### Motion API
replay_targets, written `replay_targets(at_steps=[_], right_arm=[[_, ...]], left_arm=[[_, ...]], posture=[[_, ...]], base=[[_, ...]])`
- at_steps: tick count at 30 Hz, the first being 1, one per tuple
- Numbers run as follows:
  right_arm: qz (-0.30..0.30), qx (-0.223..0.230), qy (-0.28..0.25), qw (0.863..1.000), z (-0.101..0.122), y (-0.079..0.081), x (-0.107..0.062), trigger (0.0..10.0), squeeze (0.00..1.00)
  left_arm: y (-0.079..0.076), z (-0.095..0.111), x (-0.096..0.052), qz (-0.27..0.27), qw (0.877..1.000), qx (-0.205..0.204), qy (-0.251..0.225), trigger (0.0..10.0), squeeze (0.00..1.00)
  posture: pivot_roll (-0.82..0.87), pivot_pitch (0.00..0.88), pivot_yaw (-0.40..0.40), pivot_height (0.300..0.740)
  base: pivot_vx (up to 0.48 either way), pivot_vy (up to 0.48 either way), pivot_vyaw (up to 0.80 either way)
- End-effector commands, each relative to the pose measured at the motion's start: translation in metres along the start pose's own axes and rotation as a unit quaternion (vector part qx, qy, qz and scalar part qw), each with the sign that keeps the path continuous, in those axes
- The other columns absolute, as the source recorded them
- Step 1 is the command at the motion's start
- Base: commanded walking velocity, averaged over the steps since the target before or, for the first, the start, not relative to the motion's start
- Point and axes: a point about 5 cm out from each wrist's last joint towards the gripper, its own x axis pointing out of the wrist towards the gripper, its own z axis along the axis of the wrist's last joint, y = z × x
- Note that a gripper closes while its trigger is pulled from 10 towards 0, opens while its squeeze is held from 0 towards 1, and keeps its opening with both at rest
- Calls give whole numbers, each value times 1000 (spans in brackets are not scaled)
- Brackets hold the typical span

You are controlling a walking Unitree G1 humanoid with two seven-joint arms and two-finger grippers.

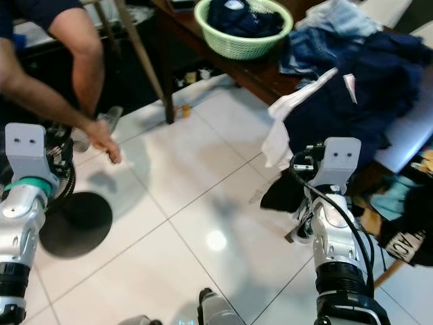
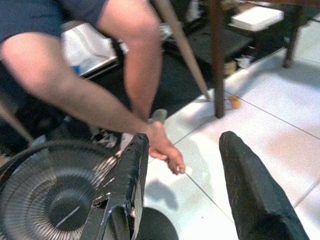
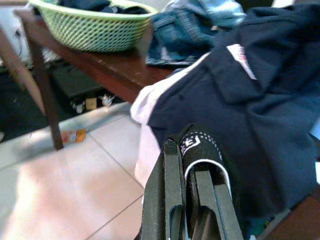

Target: Hang hanger

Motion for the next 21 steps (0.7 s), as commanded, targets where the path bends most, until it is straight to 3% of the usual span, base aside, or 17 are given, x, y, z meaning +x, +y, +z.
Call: replay_targets(at_steps=[1, 8, 16, 19, 21], right_arm=[[-3, 4, 3, 1000, -2, -3, -2, 10000, 0], [10, 6, -9, 1000, 1, 5, 2, 10000, 0], [19, 25, -42, 999, 15, 16, 8, 10000, 0], [24, 32, -62, 997, 26, 20, 12, 10000, 0], [34, 46, -105, 993, 51, 27, 20, 10000, 0]], left_arm=[[-8, 2, -1, -15, 1000, 4, -7, 10000, 0], [-13, 2, 0, -18, 1000, 2, -17, 10000, 0], [-19, 20, 0, -34, 998, 2, -44, 10000, 0], [-20, 28, 0, -33, 998, 3, -60, 10000, 0], [-17, 47, 2, -23, 995, 0, -92, 10000, 0]], posture=[[-11, 94, 48, 740], [-11, 94, 48, 740], [1, 99, 50, 740], [3, 100, 50, 740], [5, 97, 50, 740]], base=[[0, 0, -800], [0, 0, -800], [0, 0, -800], [0, 0, -800], [0, 0, -800]])
